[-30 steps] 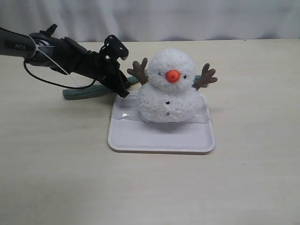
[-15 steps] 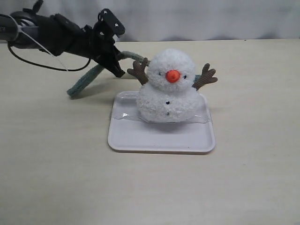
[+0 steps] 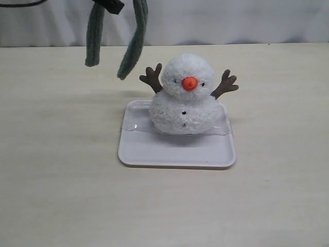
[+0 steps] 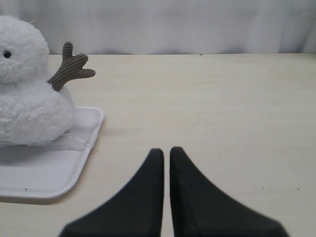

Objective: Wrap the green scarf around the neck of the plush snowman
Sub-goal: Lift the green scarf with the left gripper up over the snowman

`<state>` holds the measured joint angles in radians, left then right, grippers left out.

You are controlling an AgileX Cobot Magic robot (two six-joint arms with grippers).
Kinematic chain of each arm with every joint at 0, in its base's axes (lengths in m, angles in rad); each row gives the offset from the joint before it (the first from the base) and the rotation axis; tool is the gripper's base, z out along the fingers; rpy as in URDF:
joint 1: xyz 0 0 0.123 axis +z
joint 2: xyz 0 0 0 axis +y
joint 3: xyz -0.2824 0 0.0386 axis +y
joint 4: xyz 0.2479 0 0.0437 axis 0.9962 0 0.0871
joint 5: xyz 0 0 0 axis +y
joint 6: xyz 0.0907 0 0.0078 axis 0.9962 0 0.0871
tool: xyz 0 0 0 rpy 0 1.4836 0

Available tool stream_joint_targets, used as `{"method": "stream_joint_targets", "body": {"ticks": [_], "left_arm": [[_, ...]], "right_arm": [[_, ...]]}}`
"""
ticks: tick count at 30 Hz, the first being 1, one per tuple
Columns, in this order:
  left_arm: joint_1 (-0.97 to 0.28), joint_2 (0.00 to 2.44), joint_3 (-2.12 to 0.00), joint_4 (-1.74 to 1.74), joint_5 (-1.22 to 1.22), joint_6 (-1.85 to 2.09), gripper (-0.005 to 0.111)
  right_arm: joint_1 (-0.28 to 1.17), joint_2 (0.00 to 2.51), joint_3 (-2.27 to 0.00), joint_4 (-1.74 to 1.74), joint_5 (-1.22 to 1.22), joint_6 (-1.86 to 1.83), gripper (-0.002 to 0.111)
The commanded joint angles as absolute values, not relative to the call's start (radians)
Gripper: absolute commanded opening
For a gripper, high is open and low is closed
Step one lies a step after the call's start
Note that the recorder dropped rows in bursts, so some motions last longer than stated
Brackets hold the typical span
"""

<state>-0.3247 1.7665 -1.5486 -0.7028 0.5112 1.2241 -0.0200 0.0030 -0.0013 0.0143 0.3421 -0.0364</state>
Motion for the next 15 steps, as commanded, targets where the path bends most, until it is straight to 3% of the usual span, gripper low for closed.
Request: {"method": "stream_joint_targets", "body": {"ticks": [1, 7, 15], "left_arm": [[-0.327, 1.659, -1.55, -0.698, 0.609, 1.157, 0.0], [-0.363, 1.547, -1.55, -0.691, 0.662, 1.068, 0.0], [-0.567, 1.523, -1.543, -0.691, 0.69, 1.023, 0.0]], "right_arm": [[-0.021, 0.0, 0.0, 0.015, 0.343, -0.037, 0.004], [-0.021, 0.0, 0.0, 0.015, 0.343, -0.037, 0.004], [-0.021, 0.0, 0.0, 0.015, 0.343, -0.037, 0.004]]}}
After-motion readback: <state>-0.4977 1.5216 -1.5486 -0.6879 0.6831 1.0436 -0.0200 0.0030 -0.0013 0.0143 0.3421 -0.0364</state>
